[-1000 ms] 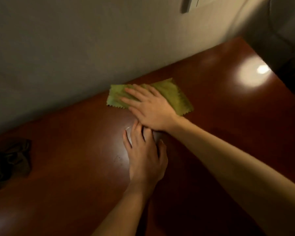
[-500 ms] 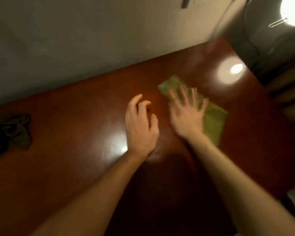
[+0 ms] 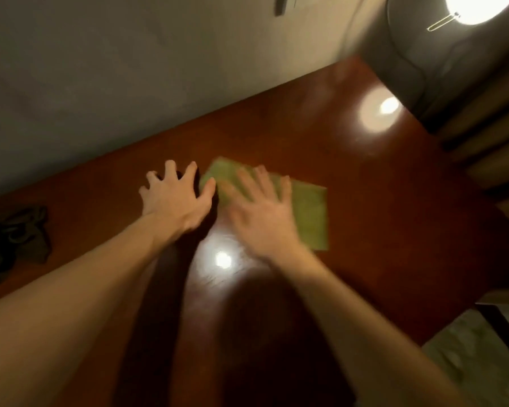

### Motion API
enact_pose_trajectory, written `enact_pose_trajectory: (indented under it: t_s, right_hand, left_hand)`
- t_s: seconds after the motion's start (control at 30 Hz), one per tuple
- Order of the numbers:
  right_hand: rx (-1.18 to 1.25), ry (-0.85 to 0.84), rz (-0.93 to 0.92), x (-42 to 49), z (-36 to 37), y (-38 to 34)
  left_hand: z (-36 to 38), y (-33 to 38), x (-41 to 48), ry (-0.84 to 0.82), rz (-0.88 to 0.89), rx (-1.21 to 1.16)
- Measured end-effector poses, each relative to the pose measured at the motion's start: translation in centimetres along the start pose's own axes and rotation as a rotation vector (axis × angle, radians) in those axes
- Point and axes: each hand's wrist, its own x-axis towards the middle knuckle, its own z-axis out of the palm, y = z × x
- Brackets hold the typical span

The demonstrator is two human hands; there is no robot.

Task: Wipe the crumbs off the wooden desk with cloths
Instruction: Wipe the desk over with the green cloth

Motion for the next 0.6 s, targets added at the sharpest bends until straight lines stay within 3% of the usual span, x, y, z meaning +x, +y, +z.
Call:
enact_pose_trajectory:
  t_s: [0.03,0.17,0.27,0.37,0.53,0.6]
  right_hand:
    - [0.003,0.034,0.073,0.1,-0.6,3.7]
    - [0.016,-0.018,0.69,-2.1,-4.5,22.4]
    - [0.0,-0.01,0.848,-3.9,-4.6,24.7]
    - [-0.025,0.026,0.702,-2.0,-3.5,19.7]
    - [0.005,-0.063,0.135,2.2,-0.9,5.2]
    - [0.044,-0.083,-0.004,3.7,-0.8,4.3]
  left_hand:
    - [-0.1,0.5,0.1,-0.014,-0.006,0.029]
    - [2.0,1.8,-0.4,-0.03,-0.002,0.154]
    - [3.4,1.8,-0.3,-0.011,-0.037,0.129]
    - [3.6,1.8,-0.5,-0.009,-0.044,0.087]
    - [2.8,2.0,0.3,-0.154,-0.103,0.142]
    - [2.0,2.3,0.6,-0.234,-0.125,0.166]
